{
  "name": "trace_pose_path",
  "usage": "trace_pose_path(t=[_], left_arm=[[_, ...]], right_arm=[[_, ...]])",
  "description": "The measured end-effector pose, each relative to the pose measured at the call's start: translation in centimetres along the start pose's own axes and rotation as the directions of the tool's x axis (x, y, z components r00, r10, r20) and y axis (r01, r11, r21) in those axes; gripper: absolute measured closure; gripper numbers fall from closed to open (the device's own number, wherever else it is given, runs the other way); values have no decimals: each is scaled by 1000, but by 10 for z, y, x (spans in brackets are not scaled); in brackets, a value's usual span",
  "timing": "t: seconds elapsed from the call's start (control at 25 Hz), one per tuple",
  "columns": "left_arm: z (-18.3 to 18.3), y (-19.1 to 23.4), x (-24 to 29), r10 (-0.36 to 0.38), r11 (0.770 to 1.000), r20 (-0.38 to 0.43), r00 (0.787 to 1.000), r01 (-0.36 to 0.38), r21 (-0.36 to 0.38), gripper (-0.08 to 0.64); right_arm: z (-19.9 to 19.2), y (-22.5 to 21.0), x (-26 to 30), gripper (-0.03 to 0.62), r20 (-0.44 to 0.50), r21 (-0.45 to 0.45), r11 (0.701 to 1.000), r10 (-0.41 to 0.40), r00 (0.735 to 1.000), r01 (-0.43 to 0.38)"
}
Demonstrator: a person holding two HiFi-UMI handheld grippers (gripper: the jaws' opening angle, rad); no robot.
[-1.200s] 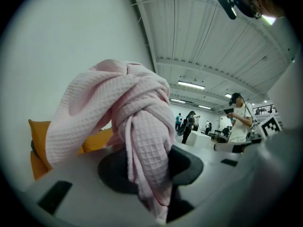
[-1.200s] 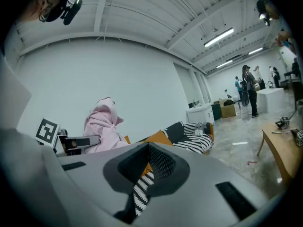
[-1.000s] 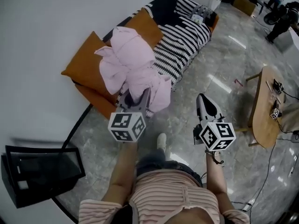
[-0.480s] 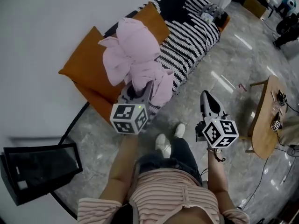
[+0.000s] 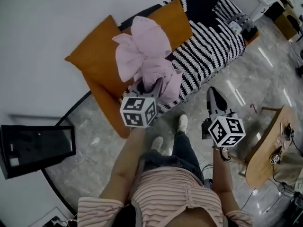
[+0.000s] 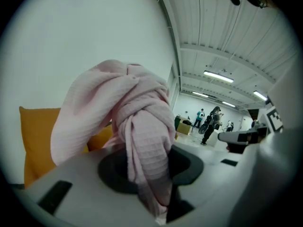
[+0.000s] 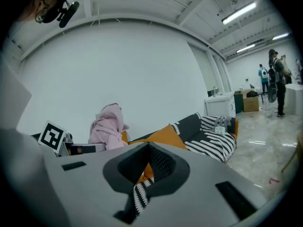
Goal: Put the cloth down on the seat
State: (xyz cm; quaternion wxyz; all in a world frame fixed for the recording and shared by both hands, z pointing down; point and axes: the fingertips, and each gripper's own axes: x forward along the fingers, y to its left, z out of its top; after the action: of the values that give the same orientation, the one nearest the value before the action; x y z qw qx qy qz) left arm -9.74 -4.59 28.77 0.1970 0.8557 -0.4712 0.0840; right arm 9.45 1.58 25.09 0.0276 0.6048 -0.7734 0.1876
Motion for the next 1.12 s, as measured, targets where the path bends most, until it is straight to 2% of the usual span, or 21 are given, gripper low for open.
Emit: trace_pose_path(t=[0.36, 0.64, 0.84, 1.12], left_arm=[[-22, 15, 71, 103, 993, -87, 991, -107, -40, 417], [-66, 24, 114, 151, 983, -177, 972, -167, -76, 417], [-92, 29, 144, 165, 977, -224, 960, -190, -97, 418], [-123, 42, 167, 160, 975, -274, 948, -195, -105, 418]], right_arm=[[2, -49, 84, 586, -112, 5, 995, 101, 989, -101], [-29, -72, 127, 586, -198, 53, 987, 159, 967, -152], [-53, -88, 156, 586, -258, 62, 983, 180, 949, -170], [-83, -93, 183, 586, -298, 68, 983, 183, 937, -170]])
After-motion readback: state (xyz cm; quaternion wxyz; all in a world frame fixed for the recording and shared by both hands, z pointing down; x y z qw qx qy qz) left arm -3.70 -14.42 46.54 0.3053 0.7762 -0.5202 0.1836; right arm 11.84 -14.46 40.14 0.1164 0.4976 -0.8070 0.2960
